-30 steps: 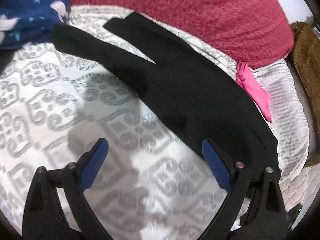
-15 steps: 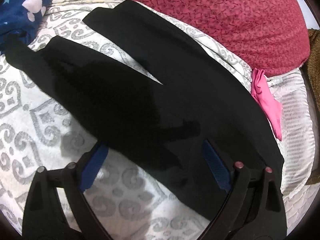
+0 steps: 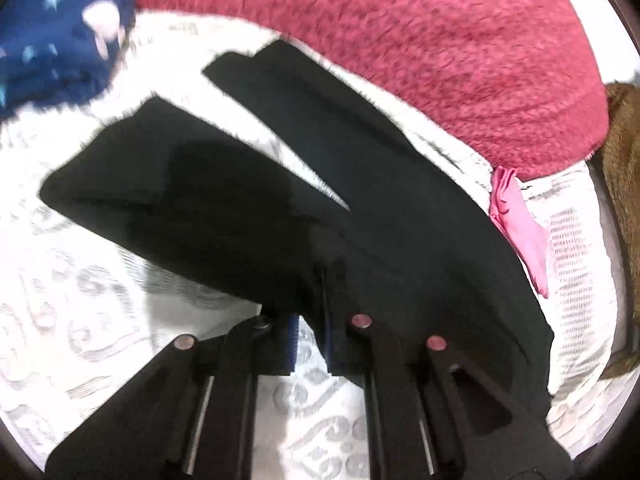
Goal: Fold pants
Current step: 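Lower both grippers onto the black pants' leg hems and close them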
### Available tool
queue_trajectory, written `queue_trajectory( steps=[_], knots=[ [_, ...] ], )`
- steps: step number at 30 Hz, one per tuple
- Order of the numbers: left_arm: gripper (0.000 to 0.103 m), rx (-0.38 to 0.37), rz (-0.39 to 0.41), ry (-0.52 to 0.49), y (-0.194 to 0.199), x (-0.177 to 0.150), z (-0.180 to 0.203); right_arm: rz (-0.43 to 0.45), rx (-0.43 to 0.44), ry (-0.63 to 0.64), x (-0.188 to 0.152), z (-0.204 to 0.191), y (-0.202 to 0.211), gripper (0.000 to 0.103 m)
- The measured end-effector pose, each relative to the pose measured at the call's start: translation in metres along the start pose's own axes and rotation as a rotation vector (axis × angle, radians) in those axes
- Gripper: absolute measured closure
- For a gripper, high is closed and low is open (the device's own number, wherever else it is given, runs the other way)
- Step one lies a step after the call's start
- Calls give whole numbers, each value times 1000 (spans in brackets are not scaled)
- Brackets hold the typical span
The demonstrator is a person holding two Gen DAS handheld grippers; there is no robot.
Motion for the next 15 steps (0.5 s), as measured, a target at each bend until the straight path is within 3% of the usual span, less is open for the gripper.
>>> queue_trajectory(
  steps=[9,15],
  knots=[
    [92,-21,102,-103,53,15,38,144,20,86,38,-27,30,93],
    [92,48,109,-179,53,44,90,123,1,109,85,-41,17,93]
  ],
)
Point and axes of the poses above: each gripper's, at about its wrist camera, not at the fingertips, and y roughly against the way its jaws point, z to its right, x to its top, the point moved 2 cm from there along -y, roughly the way its jaws point, and after that the axes turned 12 degrees about y, right-handed, at the moved point
